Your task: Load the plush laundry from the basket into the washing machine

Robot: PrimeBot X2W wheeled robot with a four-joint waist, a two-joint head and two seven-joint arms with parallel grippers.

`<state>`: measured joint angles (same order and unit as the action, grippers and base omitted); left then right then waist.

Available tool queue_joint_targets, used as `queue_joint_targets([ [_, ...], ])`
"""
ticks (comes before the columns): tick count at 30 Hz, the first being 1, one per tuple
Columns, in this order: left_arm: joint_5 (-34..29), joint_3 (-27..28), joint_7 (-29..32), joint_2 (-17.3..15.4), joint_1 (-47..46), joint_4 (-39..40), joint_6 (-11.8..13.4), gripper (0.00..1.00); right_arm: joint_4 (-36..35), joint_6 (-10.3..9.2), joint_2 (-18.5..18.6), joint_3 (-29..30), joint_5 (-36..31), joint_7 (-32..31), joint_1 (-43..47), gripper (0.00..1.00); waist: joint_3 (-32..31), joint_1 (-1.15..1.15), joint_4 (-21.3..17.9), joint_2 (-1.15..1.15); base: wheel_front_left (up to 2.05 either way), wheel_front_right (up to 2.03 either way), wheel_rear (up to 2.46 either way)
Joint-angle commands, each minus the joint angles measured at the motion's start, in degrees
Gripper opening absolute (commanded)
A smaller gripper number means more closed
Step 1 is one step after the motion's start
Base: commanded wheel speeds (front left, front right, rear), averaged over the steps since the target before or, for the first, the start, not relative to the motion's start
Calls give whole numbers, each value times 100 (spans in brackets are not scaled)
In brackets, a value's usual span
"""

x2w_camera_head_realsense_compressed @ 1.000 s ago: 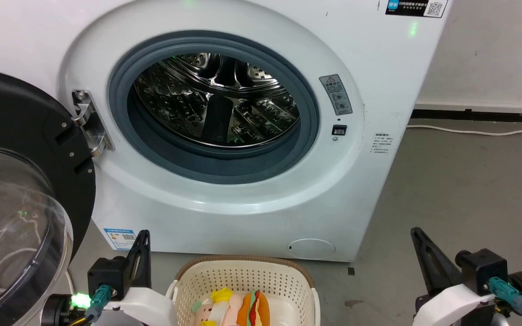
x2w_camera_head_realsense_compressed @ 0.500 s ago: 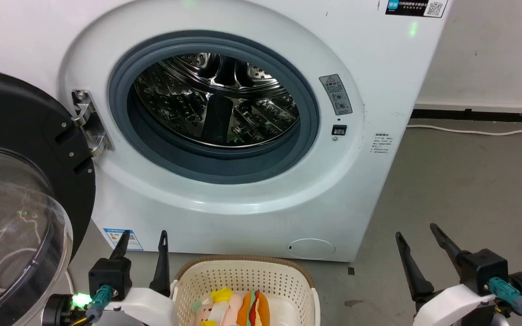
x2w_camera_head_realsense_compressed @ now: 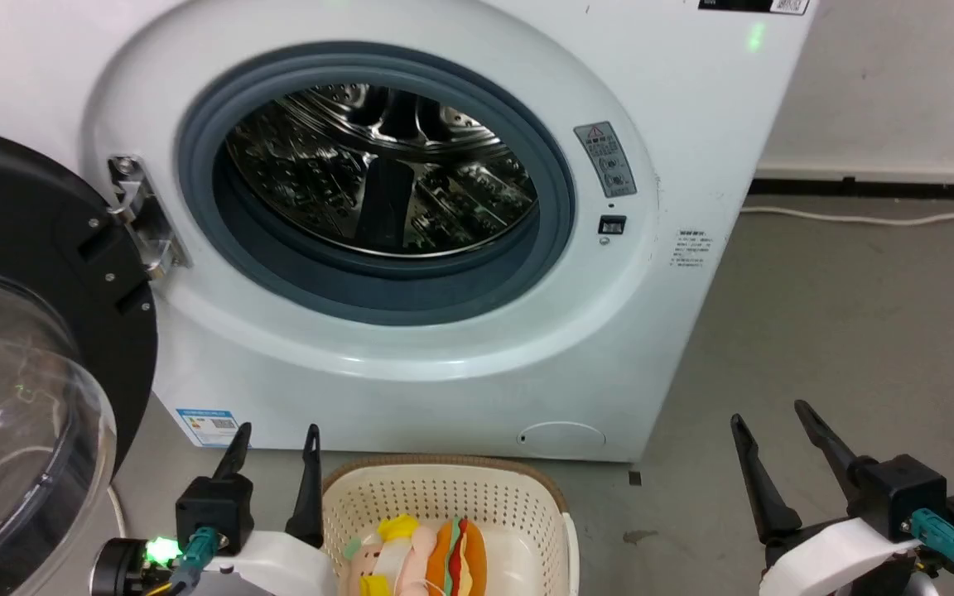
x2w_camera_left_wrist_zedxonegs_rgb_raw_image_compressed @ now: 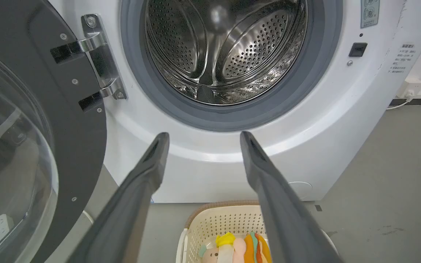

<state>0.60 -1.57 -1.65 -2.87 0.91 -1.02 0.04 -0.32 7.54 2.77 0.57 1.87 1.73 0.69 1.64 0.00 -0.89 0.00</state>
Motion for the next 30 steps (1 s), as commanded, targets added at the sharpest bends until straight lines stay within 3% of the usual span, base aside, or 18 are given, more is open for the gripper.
queue_joint_targets([
  [1, 26, -42, -65, -2, -67, -59, 17, 100, -40, -1, 2, 3, 55, 63, -42, 100, 61, 0, -35, 0, 0, 0, 0],
  [16, 65, -205, -245, -80, -474, -790, -76, 100, -110, -1, 3, -23, 284, 242, -186, 100, 656, 0, -357, 0, 0, 0, 0],
  [30, 70, -386, -237, -359, -1103, -1826, -194, 100, -233, -2, 4, -49, 672, 409, -403, 100, 1471, 0, -744, 0, 0, 0, 0],
])
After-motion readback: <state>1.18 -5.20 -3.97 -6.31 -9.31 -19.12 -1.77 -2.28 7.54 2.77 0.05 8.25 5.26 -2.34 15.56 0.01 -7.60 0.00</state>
